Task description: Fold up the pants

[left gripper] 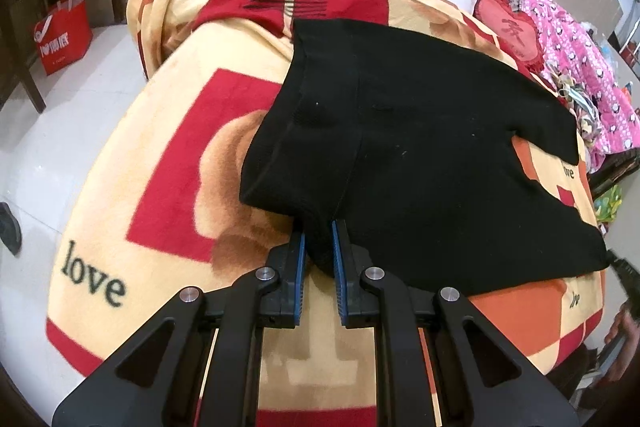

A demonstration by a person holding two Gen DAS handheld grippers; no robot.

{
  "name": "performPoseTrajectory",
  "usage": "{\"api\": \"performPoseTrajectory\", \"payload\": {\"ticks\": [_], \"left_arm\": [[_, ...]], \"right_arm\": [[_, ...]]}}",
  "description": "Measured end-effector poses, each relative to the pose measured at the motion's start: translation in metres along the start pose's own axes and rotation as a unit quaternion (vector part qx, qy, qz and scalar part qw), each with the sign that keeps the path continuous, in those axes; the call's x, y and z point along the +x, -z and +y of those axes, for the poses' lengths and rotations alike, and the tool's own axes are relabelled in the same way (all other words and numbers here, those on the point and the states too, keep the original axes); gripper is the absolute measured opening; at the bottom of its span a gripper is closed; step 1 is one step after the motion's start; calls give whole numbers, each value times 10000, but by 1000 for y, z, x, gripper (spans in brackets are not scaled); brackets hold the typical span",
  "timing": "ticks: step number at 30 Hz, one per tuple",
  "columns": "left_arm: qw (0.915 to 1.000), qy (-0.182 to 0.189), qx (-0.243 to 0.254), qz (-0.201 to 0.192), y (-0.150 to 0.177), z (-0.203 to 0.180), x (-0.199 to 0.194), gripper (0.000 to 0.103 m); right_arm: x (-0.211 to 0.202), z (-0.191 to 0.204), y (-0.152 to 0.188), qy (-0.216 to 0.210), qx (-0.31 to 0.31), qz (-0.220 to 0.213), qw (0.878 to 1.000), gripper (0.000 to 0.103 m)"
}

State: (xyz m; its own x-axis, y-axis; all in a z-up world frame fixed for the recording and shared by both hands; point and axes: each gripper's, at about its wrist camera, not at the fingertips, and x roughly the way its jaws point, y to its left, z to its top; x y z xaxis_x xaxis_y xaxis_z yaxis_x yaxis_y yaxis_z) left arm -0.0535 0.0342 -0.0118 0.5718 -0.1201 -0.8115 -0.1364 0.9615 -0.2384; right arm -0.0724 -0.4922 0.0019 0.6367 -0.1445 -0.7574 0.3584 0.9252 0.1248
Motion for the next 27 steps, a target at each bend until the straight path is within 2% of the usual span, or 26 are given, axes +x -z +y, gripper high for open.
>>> {"api": "performPoseTrajectory", "payload": {"ticks": [2,4,6,8,9,11,12,13,14,16,19,20,21,23,24,27], "left_arm": [[9999,-83,89,-34,1,-4,-9,13],[9993,-258,234,-130,1,-9,-21,13],[9978,-468,387,-267,1,-13,-32,14],[9974,-434,472,-331,-1,-17,-40,15],[9974,-406,494,-340,-1,-19,-42,19],[9978,-299,507,-311,-3,-23,-42,43],[9979,-232,524,-299,-3,-25,-40,48],[9978,-185,566,-294,-4,-28,-36,54],[9977,-153,605,-266,-5,-30,-30,55],[9979,-28,633,-102,-9,-34,-13,55],[9979,40,549,348,-18,-36,20,55],[9976,23,559,404,-24,-37,27,55],[9976,16,573,386,-29,-38,28,55],[9978,97,572,331,-47,-40,26,55],[9977,164,585,285,-58,-42,24,55],[9977,204,650,67,-94,-50,28,57]], "right_arm": [[-15,-9,-6,118,121,-335,9993,15],[-24,-4,-14,-400,101,-444,9982,15],[-17,12,-19,-1051,-55,-163,9943,15],[-2,33,-16,-1360,-297,91,9902,15],[8,41,-13,-1355,-423,222,9896,15],[37,54,-5,-1189,-607,696,9886,15],[46,55,-2,-1145,-608,765,9886,15],[42,57,-4,-1112,-603,637,9899,15],[41,62,-10,-1114,-622,645,9897,15],[40,78,-25,-1605,-640,578,9833,15],[34,128,-55,-2288,-1169,237,9661,20],[31,153,-64,-2452,-1616,67,9559,28],[30,174,-71,-2531,-1982,-61,9469,31],[31,216,-87,-2600,-2663,-272,9278,32],[35,236,-94,-2639,-2971,-296,9172,32],[53,274,-109,-2637,-3578,-281,8953,32]]}}
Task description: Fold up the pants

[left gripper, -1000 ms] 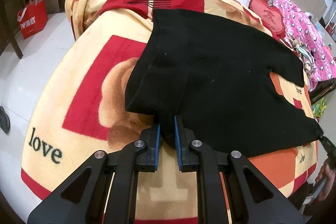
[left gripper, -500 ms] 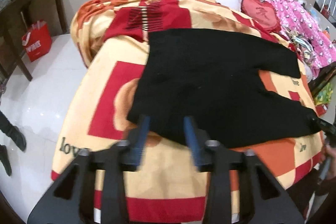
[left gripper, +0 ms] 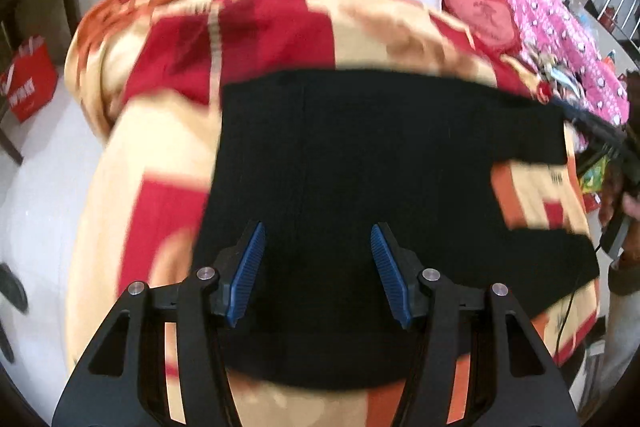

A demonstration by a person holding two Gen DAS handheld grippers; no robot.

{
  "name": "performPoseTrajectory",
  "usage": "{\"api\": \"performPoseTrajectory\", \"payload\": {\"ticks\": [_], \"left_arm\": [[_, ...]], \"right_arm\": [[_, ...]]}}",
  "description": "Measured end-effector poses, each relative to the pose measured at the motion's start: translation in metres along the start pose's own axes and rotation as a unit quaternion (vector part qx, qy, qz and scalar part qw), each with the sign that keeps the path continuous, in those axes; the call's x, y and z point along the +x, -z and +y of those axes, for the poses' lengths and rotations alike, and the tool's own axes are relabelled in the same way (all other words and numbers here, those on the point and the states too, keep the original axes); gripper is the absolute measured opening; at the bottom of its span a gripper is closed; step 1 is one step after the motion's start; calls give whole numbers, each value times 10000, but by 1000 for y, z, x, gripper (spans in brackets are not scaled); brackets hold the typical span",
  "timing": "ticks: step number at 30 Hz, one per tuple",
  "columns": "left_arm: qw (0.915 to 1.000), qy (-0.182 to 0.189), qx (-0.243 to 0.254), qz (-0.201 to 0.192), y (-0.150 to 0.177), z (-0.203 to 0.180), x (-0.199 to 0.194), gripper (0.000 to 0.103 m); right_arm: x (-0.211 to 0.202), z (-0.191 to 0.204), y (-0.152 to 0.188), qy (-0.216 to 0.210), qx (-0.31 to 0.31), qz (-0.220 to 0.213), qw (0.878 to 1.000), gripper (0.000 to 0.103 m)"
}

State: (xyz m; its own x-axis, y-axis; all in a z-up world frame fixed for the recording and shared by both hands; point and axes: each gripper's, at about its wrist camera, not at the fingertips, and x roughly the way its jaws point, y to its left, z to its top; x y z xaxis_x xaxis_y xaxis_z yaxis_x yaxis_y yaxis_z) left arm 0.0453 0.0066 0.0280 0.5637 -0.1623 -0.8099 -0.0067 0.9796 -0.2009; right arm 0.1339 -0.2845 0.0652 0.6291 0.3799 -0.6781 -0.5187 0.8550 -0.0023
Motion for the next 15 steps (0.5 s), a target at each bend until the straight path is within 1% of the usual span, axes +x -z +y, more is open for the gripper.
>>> {"api": "performPoseTrajectory", "payload": {"ticks": [2,5,8,10,12,13,15], "left_arm": [[9999,41,16,-129,-26,0,8,64],[9995,132,236,-154,-62,-2,31,65],[9986,185,431,-262,-86,-1,49,65],[9981,289,504,-212,-99,3,61,65],[9976,368,558,-161,-104,5,71,65],[9972,354,645,-104,-106,4,77,65],[9972,236,712,-44,-107,4,84,65]], "right_arm": [[18,0,-9,50,-343,127,9993,32],[48,3,-20,100,-939,396,9947,32],[62,1,-23,327,-1310,530,9894,32],[68,-5,-25,231,-1400,553,9883,32],[76,-6,-24,194,-1643,716,9836,32],[81,-5,-23,241,-1855,806,9790,32],[87,-4,-21,235,-2053,884,9744,32]]}}
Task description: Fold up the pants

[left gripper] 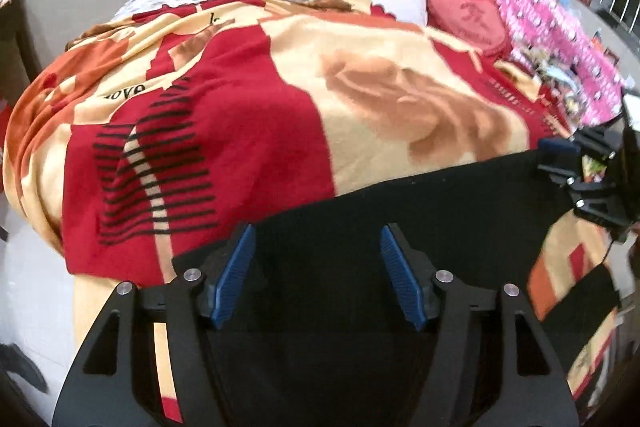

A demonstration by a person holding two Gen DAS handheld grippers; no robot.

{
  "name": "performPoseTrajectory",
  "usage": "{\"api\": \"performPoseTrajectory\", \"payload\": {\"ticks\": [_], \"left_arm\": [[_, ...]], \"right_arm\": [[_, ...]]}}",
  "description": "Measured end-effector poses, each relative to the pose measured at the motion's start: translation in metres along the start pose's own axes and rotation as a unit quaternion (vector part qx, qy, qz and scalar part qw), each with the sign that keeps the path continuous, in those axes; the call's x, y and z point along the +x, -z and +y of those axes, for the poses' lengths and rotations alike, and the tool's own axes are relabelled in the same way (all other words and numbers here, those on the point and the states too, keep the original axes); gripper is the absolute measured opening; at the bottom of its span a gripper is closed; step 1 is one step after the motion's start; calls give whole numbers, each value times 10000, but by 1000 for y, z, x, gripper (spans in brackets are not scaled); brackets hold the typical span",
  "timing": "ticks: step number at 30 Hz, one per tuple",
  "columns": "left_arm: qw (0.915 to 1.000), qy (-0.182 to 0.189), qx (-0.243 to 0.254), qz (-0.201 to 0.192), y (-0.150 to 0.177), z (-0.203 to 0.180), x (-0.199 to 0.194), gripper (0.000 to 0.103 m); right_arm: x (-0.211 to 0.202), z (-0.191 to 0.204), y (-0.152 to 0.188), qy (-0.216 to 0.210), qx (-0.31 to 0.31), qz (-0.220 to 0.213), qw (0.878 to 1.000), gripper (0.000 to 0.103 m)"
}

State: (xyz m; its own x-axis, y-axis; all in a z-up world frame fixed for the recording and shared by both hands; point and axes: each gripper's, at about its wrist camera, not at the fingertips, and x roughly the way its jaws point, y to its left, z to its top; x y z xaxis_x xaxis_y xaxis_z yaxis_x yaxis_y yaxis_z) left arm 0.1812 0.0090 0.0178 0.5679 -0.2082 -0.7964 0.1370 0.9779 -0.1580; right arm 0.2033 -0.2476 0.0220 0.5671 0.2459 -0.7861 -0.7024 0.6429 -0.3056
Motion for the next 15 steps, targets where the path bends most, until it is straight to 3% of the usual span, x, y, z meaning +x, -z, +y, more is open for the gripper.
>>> {"api": "performPoseTrajectory", "payload": {"ticks": [3,5,8,10,15], "left_arm": [[9998,47,-157,141,2,4,5,65],[9993,142,-303,141,6,7,1,65],[9993,172,-338,48,12,4,-13,65],[9989,276,-380,-47,18,4,-28,65],[9958,600,-607,-333,44,8,-73,65]], "right_arm": [[13,3,-1,47,-270,219,9994,33],[17,10,-1,315,-457,138,9984,30],[14,22,1,475,-473,144,9976,5],[0,31,6,634,-474,-9,9969,5],[-64,62,35,436,-144,-434,9980,4]]}}
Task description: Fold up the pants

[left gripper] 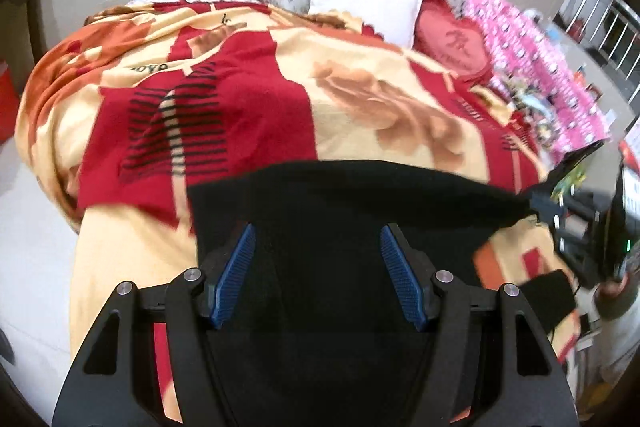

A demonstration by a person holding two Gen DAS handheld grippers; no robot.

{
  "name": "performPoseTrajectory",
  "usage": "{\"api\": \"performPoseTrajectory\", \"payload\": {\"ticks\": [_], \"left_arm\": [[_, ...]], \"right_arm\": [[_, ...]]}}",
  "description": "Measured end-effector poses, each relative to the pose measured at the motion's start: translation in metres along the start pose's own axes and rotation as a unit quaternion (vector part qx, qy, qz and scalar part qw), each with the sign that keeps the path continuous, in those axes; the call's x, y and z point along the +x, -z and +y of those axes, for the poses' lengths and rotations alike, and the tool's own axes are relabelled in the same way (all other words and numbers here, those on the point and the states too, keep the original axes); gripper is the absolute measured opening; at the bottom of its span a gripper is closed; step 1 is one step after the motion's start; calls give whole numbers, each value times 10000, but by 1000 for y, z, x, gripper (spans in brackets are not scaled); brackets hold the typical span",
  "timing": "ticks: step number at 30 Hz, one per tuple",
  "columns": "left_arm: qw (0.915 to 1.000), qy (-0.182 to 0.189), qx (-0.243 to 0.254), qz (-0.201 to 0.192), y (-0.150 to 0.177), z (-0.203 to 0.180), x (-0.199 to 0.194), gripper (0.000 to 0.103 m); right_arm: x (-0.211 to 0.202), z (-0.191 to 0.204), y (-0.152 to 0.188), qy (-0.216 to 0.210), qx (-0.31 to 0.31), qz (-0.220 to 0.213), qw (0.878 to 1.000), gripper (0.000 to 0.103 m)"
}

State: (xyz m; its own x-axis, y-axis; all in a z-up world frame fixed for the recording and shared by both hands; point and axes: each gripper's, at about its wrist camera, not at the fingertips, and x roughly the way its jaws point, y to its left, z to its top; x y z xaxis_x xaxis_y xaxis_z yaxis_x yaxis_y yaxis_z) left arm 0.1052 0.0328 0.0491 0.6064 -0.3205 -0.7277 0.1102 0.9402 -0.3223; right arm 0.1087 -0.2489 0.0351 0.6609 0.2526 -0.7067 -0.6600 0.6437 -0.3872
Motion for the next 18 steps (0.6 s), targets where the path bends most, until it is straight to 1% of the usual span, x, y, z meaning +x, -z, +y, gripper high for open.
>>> {"api": "performPoseTrajectory", "payload": {"ticks": [2,4,5,6,7,9,10,11,12,14,15,17,18], "left_arm": [[9998,136,-78,-134,13,0,-21,65],[9993,203,-195,-233,27,0,-39,65],[9990,250,-270,-251,34,1,-44,65],[9984,337,-366,-268,42,2,-50,65],[9974,412,-517,-287,53,3,-56,65],[9962,469,-667,-295,68,5,-62,66],[9960,456,-724,-267,77,6,-64,67],[9961,432,-739,-227,82,6,-64,67],[9963,361,-750,-202,88,6,-64,67],[9962,265,-801,-220,94,8,-63,67],[9954,268,-899,-217,96,11,-62,67],[9938,283,-1055,-209,100,16,-59,67],[9930,259,-1138,-203,100,18,-57,67]], "right_arm": [[-35,23,17,-55,43,-193,9998,4],[-63,45,36,-234,160,-286,9992,4],[-76,57,49,-332,328,-315,9984,4],[-85,72,64,-494,443,-246,9975,4],[-90,87,77,-564,444,-174,9973,4],[-91,107,97,-572,517,-29,9970,4],[-89,114,108,-709,649,61,9954,4],[-86,120,119,-858,785,156,9931,2],[-84,125,127,-875,890,231,9919,2],[-85,128,131,-897,990,262,9907,2],[-88,128,128,-941,1054,183,9898,2],[-97,131,111,-1247,1305,-104,9835,2],[-98,136,102,-1333,1289,-245,9824,4]]}}
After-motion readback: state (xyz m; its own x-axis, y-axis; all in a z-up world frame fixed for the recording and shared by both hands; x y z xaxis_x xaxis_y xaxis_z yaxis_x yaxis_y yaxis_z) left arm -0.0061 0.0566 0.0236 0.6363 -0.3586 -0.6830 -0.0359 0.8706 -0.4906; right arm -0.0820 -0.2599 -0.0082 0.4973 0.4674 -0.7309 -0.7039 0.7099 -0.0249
